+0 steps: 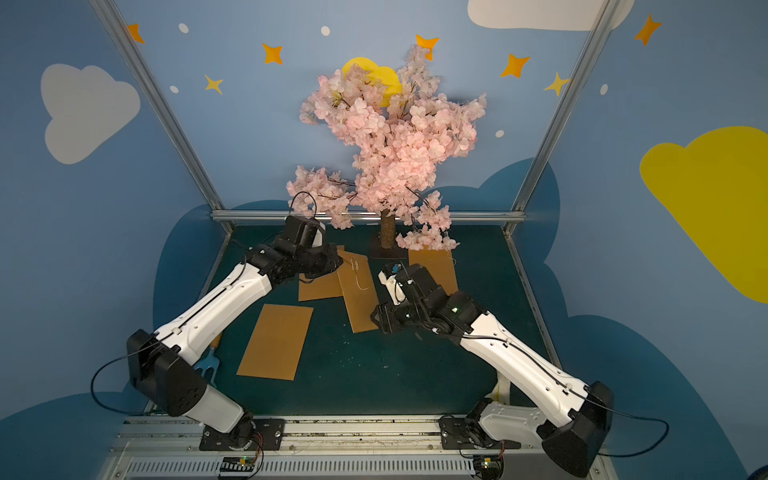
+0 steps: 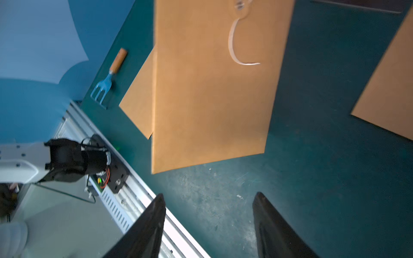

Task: Open the file bag
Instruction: Pick up the file bag from the center of the board.

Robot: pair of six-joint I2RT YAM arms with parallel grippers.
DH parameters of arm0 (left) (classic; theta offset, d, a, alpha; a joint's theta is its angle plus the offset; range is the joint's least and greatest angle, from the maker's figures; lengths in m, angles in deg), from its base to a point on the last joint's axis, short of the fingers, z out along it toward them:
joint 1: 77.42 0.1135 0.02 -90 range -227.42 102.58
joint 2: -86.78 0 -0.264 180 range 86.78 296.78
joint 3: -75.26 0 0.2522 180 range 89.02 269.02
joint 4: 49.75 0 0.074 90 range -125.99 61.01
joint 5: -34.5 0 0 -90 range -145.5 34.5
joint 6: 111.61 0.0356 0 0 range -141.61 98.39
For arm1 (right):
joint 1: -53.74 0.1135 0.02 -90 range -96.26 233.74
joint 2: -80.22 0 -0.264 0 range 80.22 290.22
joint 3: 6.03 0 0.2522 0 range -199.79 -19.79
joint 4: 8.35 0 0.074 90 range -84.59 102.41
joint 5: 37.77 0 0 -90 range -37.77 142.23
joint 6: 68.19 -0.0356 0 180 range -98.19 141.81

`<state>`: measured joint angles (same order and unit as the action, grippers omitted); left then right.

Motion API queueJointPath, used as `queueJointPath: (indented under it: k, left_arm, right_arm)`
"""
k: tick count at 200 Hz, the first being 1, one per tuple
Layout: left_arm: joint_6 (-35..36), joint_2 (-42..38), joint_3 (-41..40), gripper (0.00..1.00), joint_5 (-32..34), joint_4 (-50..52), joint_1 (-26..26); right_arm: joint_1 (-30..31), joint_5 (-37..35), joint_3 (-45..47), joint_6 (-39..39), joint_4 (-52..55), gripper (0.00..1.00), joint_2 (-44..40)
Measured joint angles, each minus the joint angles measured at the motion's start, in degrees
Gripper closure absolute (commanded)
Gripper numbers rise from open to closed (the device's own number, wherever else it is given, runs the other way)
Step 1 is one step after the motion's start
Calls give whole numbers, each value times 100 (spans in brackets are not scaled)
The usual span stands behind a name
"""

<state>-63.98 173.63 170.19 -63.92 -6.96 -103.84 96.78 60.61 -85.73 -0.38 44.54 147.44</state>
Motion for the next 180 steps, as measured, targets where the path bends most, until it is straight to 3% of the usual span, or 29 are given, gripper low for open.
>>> queueJointPath:
  k: [35, 82, 146, 180]
  left_arm:
    - [-470, -708, -1438, 97, -1458, -2085, 328]
    - [-1255, -761, -2667, 97, -2964, -4404, 507]
    - [-1670, -726, -2817, 97, -3744, -5637, 649]
    - [-1836, -496, -2828, 97, -3856, -5998, 649]
  right_arm:
    - [-953, 697, 166, -9, -398, 38, 74]
    - [-1792, 1735, 164, -52, -850, 38, 450]
    - [-2457, 2979, 155, -157, -1228, 40, 658]
    - [-2487, 3818, 155, -334, -1572, 63, 1034]
